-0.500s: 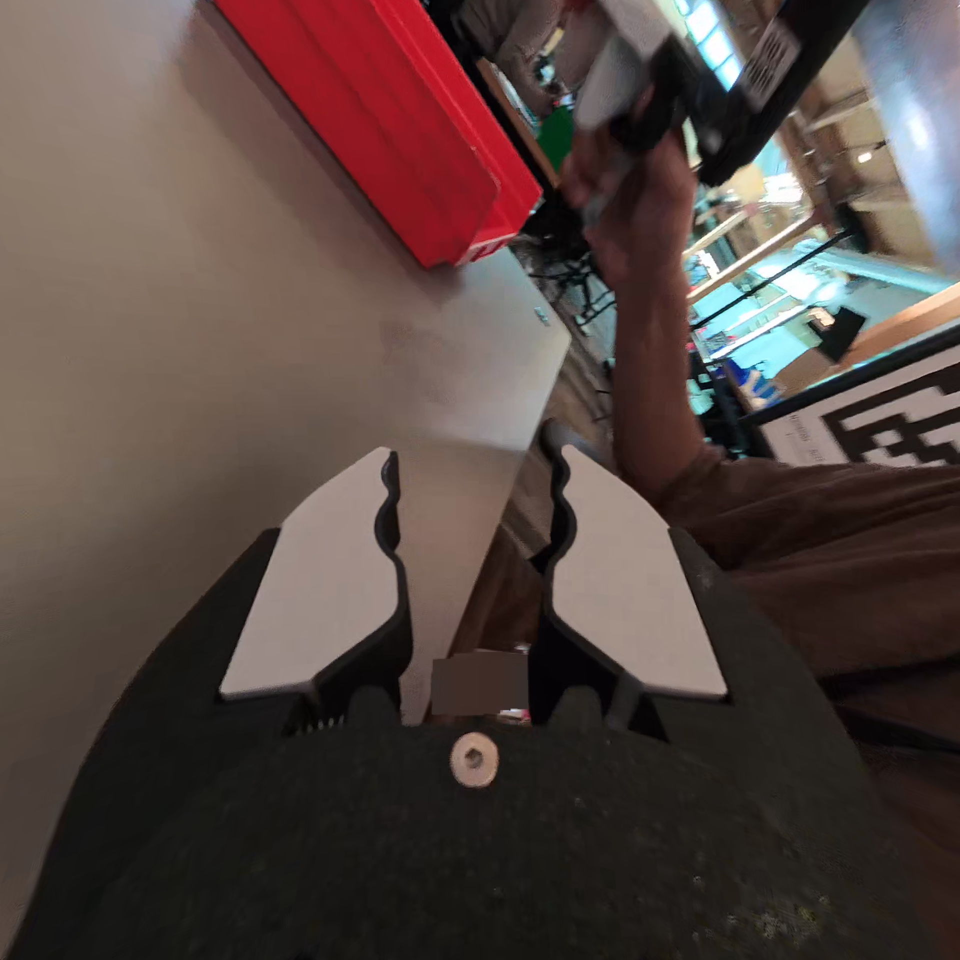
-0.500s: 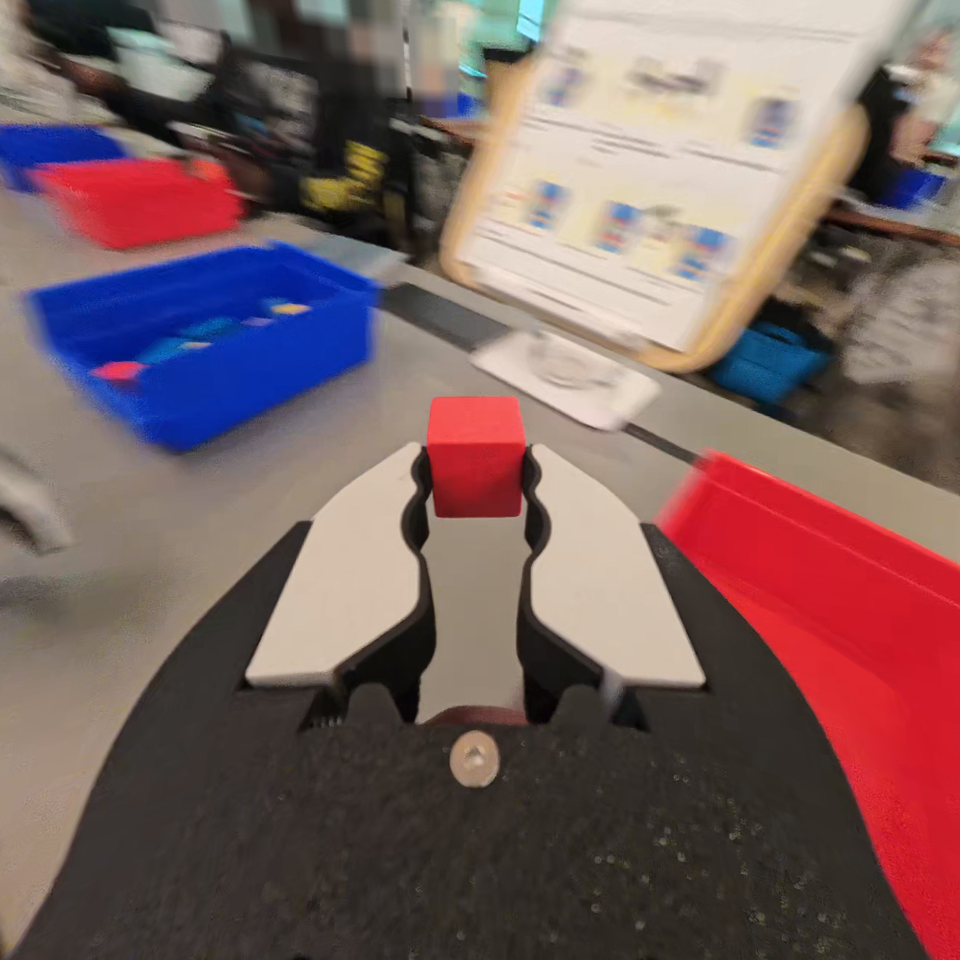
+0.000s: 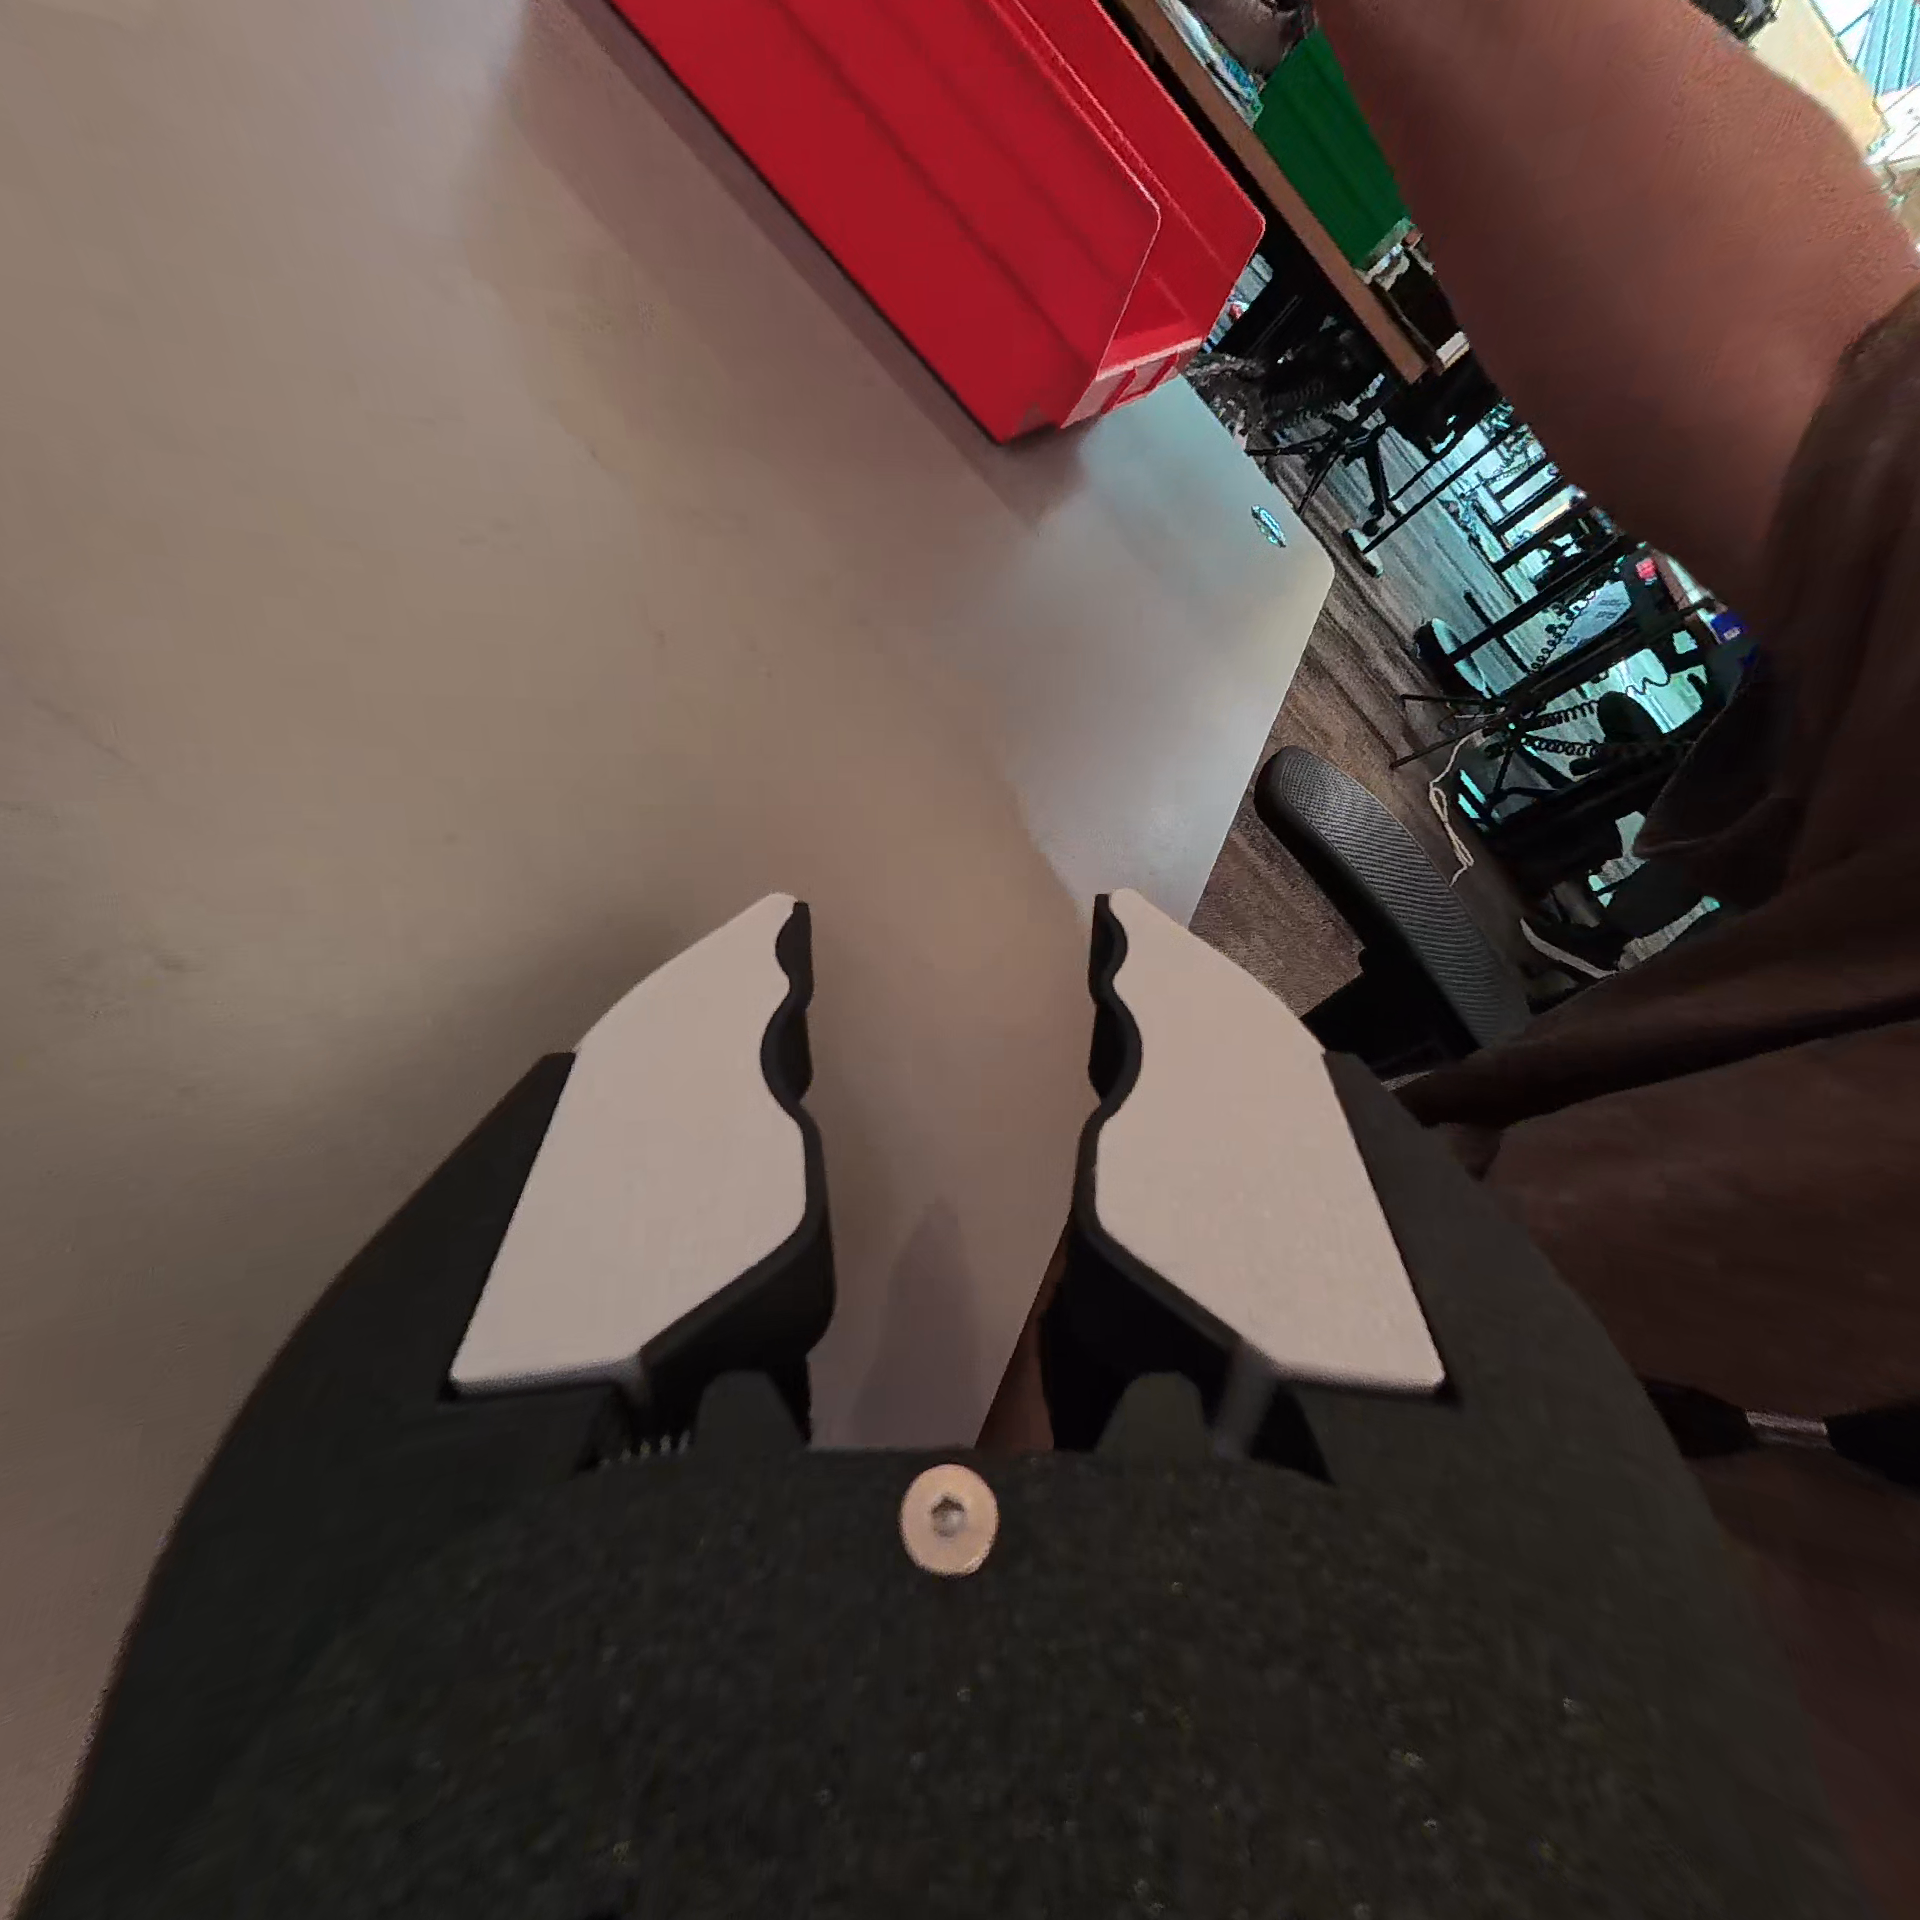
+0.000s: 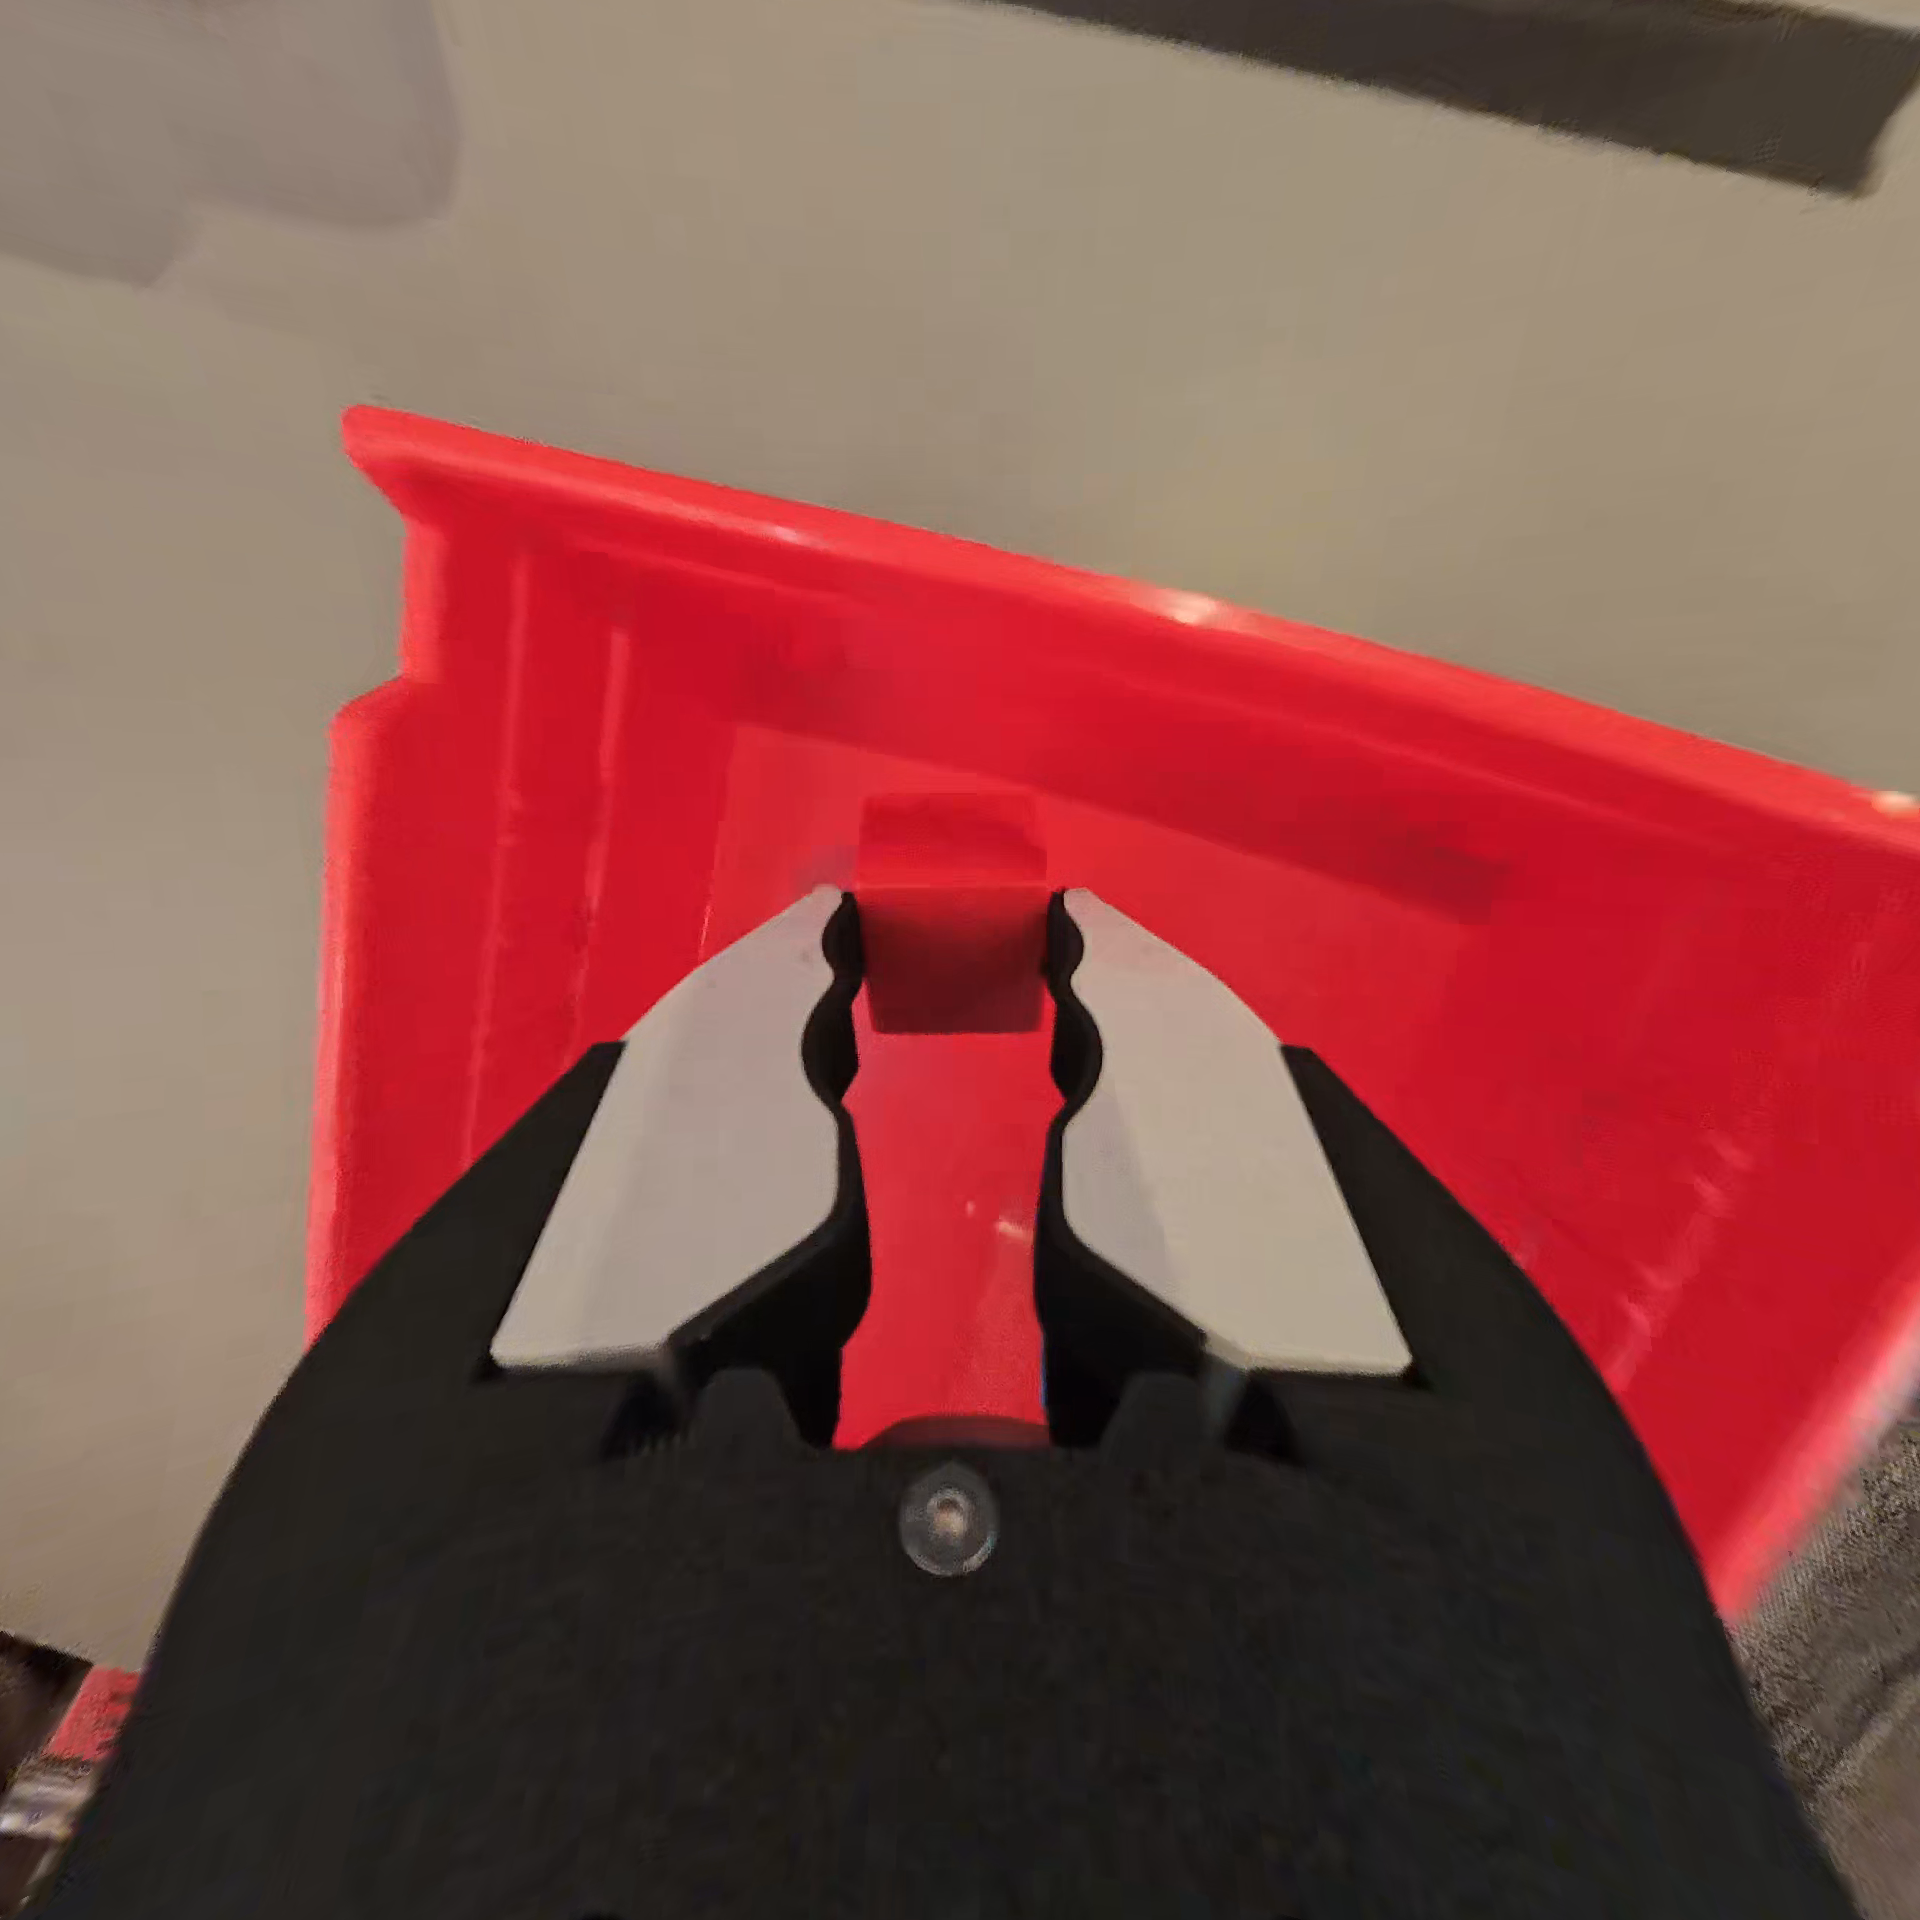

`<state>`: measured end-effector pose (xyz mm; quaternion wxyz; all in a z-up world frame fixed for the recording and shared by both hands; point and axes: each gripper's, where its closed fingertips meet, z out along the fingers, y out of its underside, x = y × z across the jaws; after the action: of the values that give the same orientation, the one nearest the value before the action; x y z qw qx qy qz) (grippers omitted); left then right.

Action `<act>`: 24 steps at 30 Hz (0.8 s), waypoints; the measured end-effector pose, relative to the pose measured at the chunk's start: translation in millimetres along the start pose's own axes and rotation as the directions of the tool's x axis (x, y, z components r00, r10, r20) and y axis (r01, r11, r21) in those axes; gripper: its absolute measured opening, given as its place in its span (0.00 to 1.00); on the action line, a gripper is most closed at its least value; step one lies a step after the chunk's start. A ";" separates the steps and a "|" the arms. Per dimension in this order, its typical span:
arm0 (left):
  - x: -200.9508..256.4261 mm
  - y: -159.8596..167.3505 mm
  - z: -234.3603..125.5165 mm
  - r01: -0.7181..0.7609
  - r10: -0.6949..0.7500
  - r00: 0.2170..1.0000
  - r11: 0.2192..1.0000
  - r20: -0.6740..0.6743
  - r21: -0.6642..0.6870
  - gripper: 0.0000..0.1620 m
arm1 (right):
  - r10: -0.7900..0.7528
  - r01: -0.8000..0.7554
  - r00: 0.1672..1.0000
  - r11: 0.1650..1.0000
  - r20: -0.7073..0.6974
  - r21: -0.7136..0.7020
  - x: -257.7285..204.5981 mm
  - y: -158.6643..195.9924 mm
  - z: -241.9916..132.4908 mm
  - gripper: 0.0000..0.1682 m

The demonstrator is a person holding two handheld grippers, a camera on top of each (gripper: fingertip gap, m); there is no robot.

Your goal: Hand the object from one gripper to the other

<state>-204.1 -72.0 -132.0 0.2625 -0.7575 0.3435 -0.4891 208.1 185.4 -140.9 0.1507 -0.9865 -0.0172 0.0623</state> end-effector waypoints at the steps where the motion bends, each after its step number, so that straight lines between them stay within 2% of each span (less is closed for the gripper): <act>1: -0.9 0.1 -0.8 -0.003 0.003 1.000 1.000 0.007 0.000 0.31 | -0.002 0.002 1.000 1.000 0.005 -0.021 -4.3 -1.4 10.4 0.20; 4: -2.3 2.7 -3.4 -0.001 0.001 1.000 1.000 0.011 -0.007 0.31 | -0.007 0.007 1.000 0.997 0.001 -0.078 -14.7 -3.0 29.6 0.20; 11: -6.2 9.0 -8.2 0.004 -0.003 1.000 0.999 0.019 -0.035 0.31 | -0.008 -0.003 0.999 0.977 -0.048 -0.214 -17.8 14.1 45.1 0.20; 17: -7.8 9.6 -8.4 0.013 -0.012 1.000 0.999 0.021 -0.040 0.31 | 0.011 -0.016 0.999 0.989 -0.037 -0.149 -21.2 10.5 49.1 0.21; 20: -5.7 8.4 -9.9 0.011 -0.011 1.000 0.999 0.014 -0.036 0.31 | 0.015 -0.015 0.999 1.000 -0.029 -0.011 -21.5 -1.6 18.4 0.25; 22: -5.2 7.2 -11.9 0.006 -0.006 1.000 1.000 0.015 -0.031 0.31 | -0.021 0.028 0.999 0.987 -0.044 0.160 -26.9 -10.3 -26.8 0.26; 24: -7.0 5.5 -14.6 0.000 0.001 1.000 1.000 0.027 -0.024 0.31 | -0.073 0.080 0.997 0.922 -0.032 0.380 -49.8 -9.5 -82.6 0.26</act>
<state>-221.0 -70.8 -134.3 0.2579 -0.7671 0.3459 -0.4747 169.2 167.5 -53.9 0.3417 -0.9375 -0.0420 0.0499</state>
